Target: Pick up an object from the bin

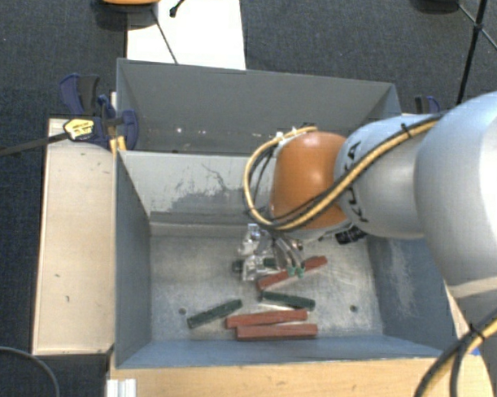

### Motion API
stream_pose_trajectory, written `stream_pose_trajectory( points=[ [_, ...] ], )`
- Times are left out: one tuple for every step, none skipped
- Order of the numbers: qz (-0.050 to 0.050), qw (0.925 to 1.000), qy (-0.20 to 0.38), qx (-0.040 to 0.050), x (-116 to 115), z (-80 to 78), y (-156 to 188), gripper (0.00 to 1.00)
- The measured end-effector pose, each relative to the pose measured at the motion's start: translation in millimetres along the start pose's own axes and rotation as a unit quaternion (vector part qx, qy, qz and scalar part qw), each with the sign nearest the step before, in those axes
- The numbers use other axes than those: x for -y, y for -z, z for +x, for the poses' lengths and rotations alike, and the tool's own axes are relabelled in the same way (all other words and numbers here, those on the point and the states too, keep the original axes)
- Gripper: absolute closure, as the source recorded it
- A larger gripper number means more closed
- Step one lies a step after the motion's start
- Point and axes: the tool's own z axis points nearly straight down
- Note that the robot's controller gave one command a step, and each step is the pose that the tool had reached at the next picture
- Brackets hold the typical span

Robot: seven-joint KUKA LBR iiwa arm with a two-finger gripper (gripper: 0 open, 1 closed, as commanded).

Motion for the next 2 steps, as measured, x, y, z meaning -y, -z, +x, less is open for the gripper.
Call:
stream_pose_trajectory(
  points=[
    [0.000,1.0000,-0.001,0.0000,0,0.0,0,1.00],
    [0.001,1.0000,-0.002,-0.0045,-18,16.5,198,1.00]
  ],
)
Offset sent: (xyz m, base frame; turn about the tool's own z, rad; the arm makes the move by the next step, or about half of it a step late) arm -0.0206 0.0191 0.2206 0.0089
